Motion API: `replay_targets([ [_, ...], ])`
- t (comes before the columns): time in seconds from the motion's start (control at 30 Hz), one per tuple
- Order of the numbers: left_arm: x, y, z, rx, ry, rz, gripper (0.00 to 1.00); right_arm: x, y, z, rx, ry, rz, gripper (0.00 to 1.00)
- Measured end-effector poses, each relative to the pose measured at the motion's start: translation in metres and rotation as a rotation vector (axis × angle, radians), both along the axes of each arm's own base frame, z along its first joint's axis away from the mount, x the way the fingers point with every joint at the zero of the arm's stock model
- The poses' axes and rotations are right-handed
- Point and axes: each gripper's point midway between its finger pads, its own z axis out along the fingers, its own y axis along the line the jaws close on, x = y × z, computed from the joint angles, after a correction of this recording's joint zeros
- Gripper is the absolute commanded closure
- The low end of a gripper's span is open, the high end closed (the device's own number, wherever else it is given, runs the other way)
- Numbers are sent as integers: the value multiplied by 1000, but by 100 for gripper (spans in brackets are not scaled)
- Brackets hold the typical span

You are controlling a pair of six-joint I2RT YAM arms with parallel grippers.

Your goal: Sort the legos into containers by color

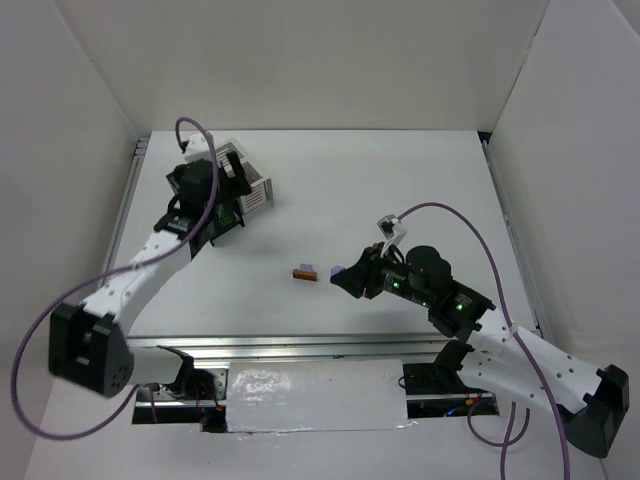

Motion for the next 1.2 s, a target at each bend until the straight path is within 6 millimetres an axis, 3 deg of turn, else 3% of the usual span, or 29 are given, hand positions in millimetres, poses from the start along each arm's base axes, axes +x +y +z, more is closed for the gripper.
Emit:
replay_targets([
  [0.07,-29,-48,30,6,-115,-240,0,0,1,6,-5,45,-4,100],
  [0.17,-103,-130,64,54,-304,-649,0,-1,0,32,22,74,-6,100],
  [0.2,-128,-151,70,69,-361,-771,1,-2,-1,42,39,76,-4,100],
  [0.27,-166,-173,76,84,-458,-933,0,-7,-3,61,70,74,11,100],
  [0.4,-211,-194,66,93,-560,-1132,0,-26,0,84,124,90,100,100],
  [0.5,-235,-209,59,85,-597,-1249,0,-41,7,86,146,134,190,100],
  [0.67,-265,-227,71,76,-684,-1386,0,-54,18,85,171,204,292,100],
  [0.77,-277,-234,73,86,-713,-1445,1,-59,22,86,179,223,333,100],
  [1.2,-297,-255,81,86,-730,-1595,7,-53,29,88,199,219,348,100],
])
